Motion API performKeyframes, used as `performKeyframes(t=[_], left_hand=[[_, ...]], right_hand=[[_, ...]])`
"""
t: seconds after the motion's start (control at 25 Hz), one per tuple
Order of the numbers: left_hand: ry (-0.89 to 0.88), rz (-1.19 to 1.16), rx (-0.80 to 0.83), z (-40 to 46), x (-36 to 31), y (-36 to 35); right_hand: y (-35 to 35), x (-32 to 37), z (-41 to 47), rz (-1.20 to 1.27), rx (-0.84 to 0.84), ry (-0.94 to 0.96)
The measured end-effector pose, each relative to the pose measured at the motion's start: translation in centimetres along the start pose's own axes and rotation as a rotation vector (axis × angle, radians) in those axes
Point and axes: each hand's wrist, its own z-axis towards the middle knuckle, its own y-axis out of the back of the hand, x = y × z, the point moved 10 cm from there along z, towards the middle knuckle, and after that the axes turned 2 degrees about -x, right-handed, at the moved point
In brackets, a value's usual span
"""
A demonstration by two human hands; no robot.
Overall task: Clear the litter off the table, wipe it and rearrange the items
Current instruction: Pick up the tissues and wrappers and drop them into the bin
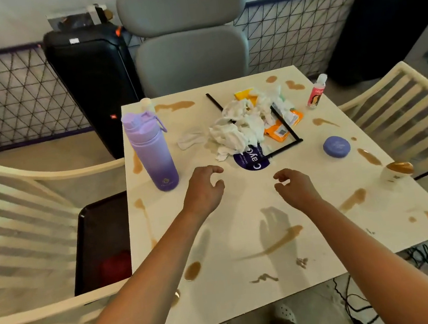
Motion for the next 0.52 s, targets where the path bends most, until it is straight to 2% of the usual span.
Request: performKeyframes(t=[0.32,0.52], left_hand=[[-0.067,0.218,0.004,7.9,-3.0,-4.4],[-0.084,0.525,0.007,13.2,-4.7,-8.1]], right_hand=[[0.5,-2.1,9.6,-0.1,0.06,0.039],[-0.2,-3.6,15.0,-0.236,0.121,0.148]])
